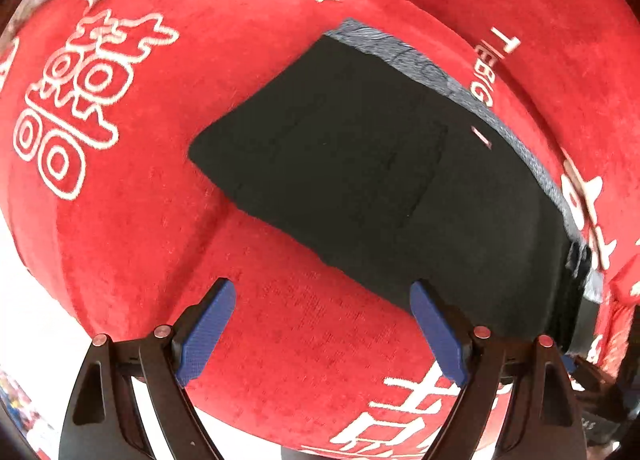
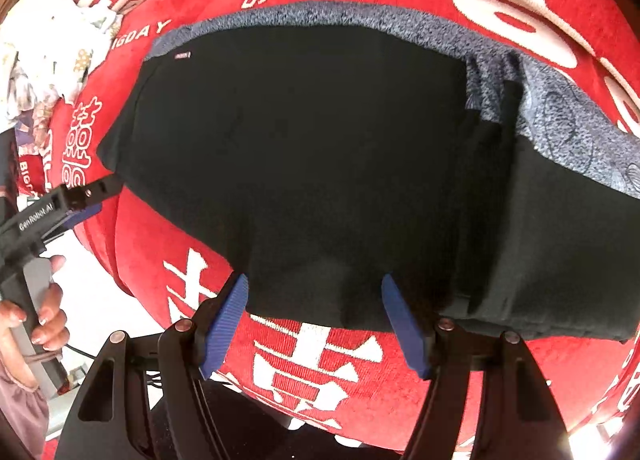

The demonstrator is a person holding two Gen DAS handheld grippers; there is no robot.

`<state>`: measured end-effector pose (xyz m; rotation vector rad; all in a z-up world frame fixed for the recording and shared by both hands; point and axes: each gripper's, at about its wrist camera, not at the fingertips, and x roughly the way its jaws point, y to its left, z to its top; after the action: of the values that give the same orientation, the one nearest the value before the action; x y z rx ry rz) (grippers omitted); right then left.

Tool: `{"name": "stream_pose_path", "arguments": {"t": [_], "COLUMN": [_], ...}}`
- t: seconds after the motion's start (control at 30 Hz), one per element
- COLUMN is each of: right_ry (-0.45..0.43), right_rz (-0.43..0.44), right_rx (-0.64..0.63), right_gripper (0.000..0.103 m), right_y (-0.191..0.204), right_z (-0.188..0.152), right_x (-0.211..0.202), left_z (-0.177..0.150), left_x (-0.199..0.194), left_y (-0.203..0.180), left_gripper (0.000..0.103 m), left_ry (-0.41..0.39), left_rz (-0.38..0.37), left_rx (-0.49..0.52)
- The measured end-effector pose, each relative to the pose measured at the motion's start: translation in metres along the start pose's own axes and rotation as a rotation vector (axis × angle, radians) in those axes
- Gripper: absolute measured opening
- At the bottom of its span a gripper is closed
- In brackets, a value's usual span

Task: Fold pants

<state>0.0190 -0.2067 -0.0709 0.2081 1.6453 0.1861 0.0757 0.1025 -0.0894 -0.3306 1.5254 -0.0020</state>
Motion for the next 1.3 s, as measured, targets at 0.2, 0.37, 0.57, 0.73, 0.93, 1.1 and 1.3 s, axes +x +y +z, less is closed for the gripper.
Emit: {"name": "stream_pose_path", "arguments": {"t": [0.2, 0.37, 0.57, 0.73, 0.93, 1.1, 1.3], "right_ry": [0.013, 0.02, 0.026, 0.03, 0.029, 0.023, 0.027], "right_rz": [-0.004, 0.0, -0.002, -0.003, 0.01, 0.005, -0.001], "right_rx": [0.001, 0.006, -0.001, -0.009, -0.015, -0.013, -0.028], "right_gripper": [0.074, 0.074, 0.075, 0.075, 0.075, 0.075, 0.075], "right_y": [0.001, -0.001, 0.005, 0.006, 0.004, 0.004, 0.007], "right_z": [0.004, 0.006, 0.009, 0.009, 0.009, 0.006, 0.007], "right_x": [0.007, 0.01, 0.014, 0.016, 0.017, 0.017, 0.018], "left_z": [0.0, 0.004, 0.018, 0.027, 0.032, 0.033, 0.039], "left_x": [0.002, 0.002, 0.018, 0.03, 0.036, 0.021, 0.001], "left_y": [0.026, 0.036, 0.042, 0.029, 0.033, 0.014, -0.018], "left_gripper": [0.09, 0.09, 0.09, 0.09, 0.094, 0.094, 0.094], "left_ry": [0.014, 0.004, 0.013, -0.009, -0.05, -0.094, -0.17], "left_rz": [-0.147, -0.205, -0.371, -0.47, -0.536, -0.453, -0.384], "left_rx": [-0.117, -0.173, -0.228, -0.222, -0.27, -0.215, -0.071]}}
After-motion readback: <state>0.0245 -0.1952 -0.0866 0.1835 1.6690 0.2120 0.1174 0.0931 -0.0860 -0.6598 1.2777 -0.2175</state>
